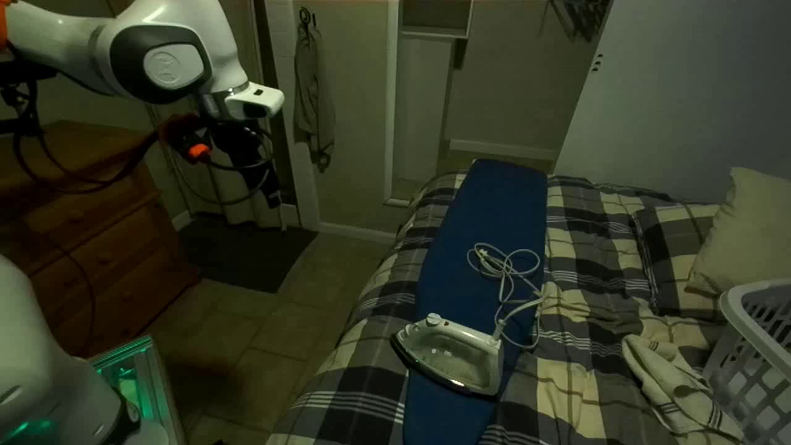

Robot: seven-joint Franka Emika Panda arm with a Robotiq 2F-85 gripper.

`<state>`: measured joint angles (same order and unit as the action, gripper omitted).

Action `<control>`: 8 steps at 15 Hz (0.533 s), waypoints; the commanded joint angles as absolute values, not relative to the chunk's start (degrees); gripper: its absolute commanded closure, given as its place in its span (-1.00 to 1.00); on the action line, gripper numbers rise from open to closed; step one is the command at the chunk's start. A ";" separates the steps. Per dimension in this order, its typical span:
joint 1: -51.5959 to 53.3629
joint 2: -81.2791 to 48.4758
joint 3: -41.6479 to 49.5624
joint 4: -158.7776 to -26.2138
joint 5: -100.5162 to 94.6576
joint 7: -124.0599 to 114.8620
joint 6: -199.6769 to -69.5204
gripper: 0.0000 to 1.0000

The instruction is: Put the pressing iron upright

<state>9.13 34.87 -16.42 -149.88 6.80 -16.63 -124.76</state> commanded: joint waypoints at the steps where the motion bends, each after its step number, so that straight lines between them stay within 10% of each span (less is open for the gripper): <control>1: 9.66 34.77 -15.92 -149.78 6.41 -16.93 -124.65 -1.00; 8: -2.71 28.99 -17.85 -151.69 -8.24 -27.23 -137.36 -1.00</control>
<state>4.19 33.13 -17.36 -150.21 -0.74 -22.76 -129.72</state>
